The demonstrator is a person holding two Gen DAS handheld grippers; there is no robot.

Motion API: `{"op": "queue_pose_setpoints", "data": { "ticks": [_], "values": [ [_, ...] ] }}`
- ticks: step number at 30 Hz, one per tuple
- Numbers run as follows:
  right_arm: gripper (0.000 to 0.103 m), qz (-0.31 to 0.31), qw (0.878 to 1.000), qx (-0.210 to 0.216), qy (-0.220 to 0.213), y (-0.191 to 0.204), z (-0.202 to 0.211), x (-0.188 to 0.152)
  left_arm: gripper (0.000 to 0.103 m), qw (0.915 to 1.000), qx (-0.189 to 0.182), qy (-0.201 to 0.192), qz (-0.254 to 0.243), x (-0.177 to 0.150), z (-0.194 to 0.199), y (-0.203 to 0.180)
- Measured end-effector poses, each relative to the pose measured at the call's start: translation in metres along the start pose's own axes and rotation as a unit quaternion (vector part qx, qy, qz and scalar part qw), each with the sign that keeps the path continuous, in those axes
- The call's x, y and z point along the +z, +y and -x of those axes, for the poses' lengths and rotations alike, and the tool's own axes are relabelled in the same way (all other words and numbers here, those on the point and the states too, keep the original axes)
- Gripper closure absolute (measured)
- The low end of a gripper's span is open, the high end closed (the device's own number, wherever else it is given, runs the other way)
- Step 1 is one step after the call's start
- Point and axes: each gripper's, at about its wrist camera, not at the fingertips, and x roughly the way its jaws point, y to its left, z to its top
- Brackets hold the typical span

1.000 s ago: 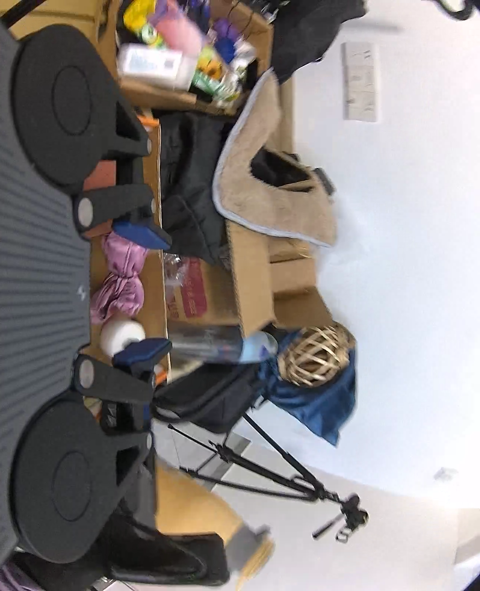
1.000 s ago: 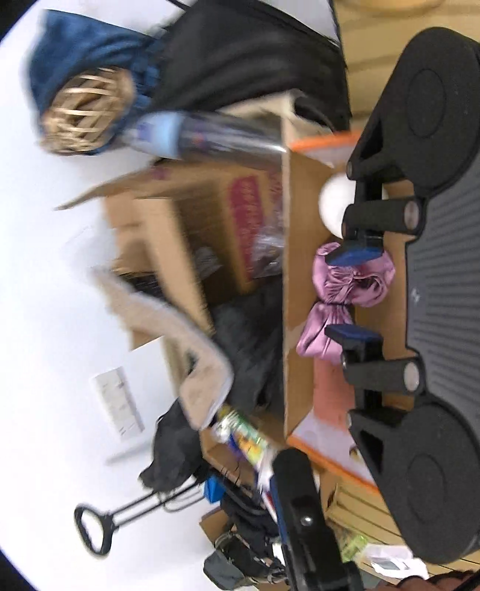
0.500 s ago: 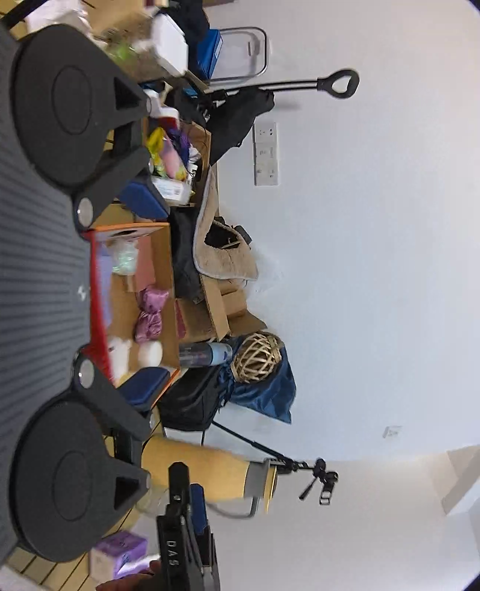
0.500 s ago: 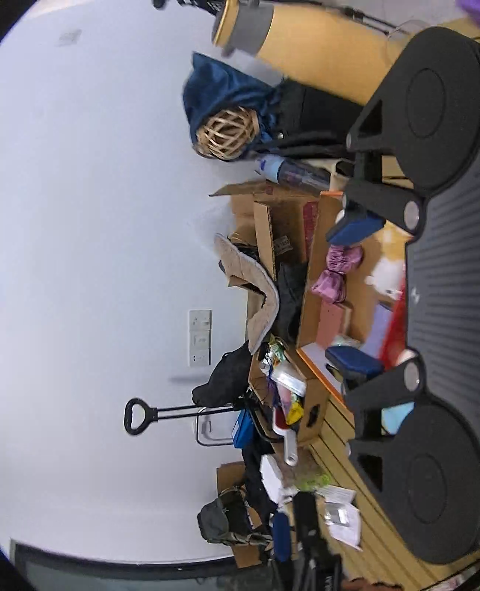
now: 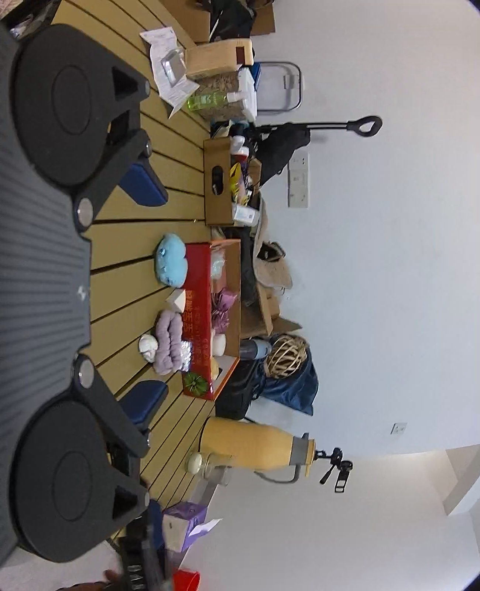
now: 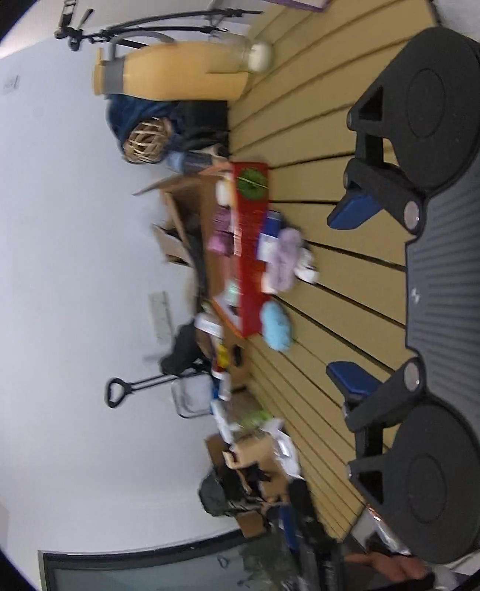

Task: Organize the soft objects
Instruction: 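Withdraw both grippers from the box back over the table, then reach both grippers to the lavender fuzzy headband and grasp it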

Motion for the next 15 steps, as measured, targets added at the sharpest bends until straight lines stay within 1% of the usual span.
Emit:
{"op": "queue_pose_setpoints", "data": {
  "ticks": [3,8,12,15],
  "values": [
    [0.025,0.003,1.000,-0.005,-0.007,0.001,0.002,-0.002,0.001,0.9999,-0.004,-0.004,0.011,0.002,-0.002,0.002],
    [0.026,-0.016,1.000,-0.014,-0.005,-0.008,-0.014,-0.005,0.001,0.9996,-0.007,0.023,0.018,-0.007,-0.026,0.001],
    [0.027,-0.035,0.999,-0.025,0.009,-0.021,-0.046,-0.002,0.001,0.9979,-0.015,0.062,0.016,-0.014,-0.070,-0.001],
    [0.034,-0.045,0.999,-0.023,0.019,-0.033,-0.079,0.005,0.001,0.9958,-0.027,0.084,0.023,-0.014,-0.110,0.001]
  ]
}}
